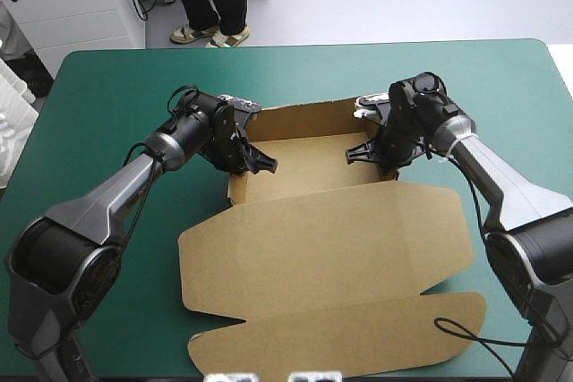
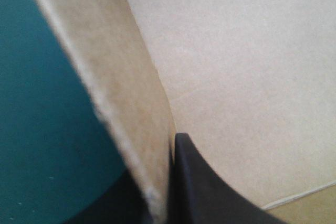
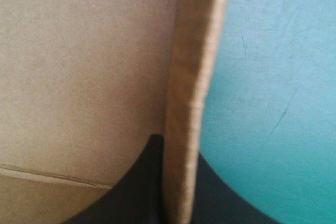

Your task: Fold the box

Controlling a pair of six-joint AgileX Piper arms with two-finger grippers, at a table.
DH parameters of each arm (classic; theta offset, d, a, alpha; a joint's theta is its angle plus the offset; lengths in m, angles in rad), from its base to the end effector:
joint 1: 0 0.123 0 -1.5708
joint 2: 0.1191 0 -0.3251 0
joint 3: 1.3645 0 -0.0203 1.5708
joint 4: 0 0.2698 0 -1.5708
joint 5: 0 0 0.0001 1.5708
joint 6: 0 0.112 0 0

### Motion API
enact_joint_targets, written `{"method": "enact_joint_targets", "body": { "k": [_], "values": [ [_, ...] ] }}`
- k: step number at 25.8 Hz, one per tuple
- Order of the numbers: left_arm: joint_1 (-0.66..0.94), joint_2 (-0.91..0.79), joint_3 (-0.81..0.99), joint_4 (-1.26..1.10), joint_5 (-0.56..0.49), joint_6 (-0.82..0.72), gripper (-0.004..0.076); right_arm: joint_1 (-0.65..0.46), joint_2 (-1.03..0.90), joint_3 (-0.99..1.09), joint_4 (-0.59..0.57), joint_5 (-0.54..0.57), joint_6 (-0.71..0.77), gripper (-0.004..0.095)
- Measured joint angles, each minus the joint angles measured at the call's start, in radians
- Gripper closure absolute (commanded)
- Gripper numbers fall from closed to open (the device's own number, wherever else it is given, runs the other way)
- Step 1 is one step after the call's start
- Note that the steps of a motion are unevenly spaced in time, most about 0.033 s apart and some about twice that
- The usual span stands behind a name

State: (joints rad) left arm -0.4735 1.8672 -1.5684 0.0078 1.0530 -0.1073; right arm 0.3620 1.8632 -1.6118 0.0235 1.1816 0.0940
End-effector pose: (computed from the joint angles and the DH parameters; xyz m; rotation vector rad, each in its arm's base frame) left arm 0.3857 -0.1967 0.2768 0.5217 2.7956 -0.1156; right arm 0.3961 0.1526 0.2877 -0.3815 2.9007 0.1071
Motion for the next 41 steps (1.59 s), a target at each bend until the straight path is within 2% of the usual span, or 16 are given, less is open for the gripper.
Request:
{"method": "enact_joint_targets", "body": {
  "k": [2, 4, 5, 6, 7, 8, 9, 12, 13, 22, 27, 31, 33, 35, 40, 41],
  "values": [
    [0.004, 0.003, 0.006, -0.008, 0.002, 0.008, 0.0723, 0.000, 0.014, 0.000, 0.008, 0.001, -0.001, 0.0927],
    [0.007, 0.003, 0.006, -0.008, 0.003, 0.017, 0.0610, 0.000, 0.021, 0.000, 0.012, 0.002, -0.003, 0.0909],
    [0.009, 0.003, 0.006, -0.008, 0.004, 0.034, 0.0518, 0.000, 0.021, 0.000, 0.013, 0.001, -0.003, 0.0867],
    [0.009, 0.003, 0.006, -0.008, 0.005, 0.052, 0.0402, 0.000, 0.021, 0.000, 0.012, -0.002, -0.004, 0.0777],
    [0.009, 0.003, 0.006, 0.002, 0.009, 0.070, 0.0321, -0.001, 0.021, 0.000, 0.008, -0.003, -0.013, 0.0668],
    [0.009, 0.003, 0.006, 0.008, 0.007, 0.087, 0.0245, -0.001, 0.021, 0.000, 0.008, -0.001, -0.023, 0.0538],
    [0.009, 0.003, 0.006, 0.012, 0.007, 0.097, 0.0211, -0.001, 0.021, 0.000, 0.011, 0.007, -0.032, 0.0442],
    [0.009, 0.006, 0.006, 0.018, 0.007, 0.098, 0.0194, -0.001, 0.021, 0.000, 0.016, 0.009, -0.041, 0.0234],
    [0.009, 0.008, 0.006, 0.019, 0.007, 0.098, 0.0194, -0.001, 0.021, 0.000, 0.015, 0.009, -0.046, 0.0210],
    [0.009, 0.006, 0.006, 0.010, 0.002, 0.098, 0.0194, -0.001, 0.004, 0.000, 0.015, -0.005, -0.062, 0.0224],
    [0.009, -0.059, 0.006, -0.019, -0.007, 0.098, 0.0194, -0.001, -0.052, 0.000, 0.015, -0.017, -0.094, 0.0235],
    [0.009, -0.154, 0.006, 0.002, -0.008, 0.098, 0.0199, -0.001, -0.113, 0.000, 0.012, -0.017, -0.104, 0.0239],
    [0.009, -0.200, 0.006, 0.015, -0.005, 0.107, 0.0237, -0.001, -0.144, 0.000, 0.012, -0.019, -0.107, 0.0243],
    [0.009, -0.255, 0.006, 0.023, 0.009, 0.119, 0.0344, -0.001, -0.178, 0.000, 0.011, -0.019, -0.110, 0.0251],
    [0.009, -0.391, 0.006, 0.024, 0.085, 0.185, 0.0691, -0.001, -0.253, 0.000, 0.009, -0.017, -0.114, 0.0255],
    [0.009, -0.418, 0.006, 0.024, 0.107, 0.200, 0.0730, -0.001, -0.265, 0.000, 0.009, -0.017, -0.115, 0.0255]
  ]
}}
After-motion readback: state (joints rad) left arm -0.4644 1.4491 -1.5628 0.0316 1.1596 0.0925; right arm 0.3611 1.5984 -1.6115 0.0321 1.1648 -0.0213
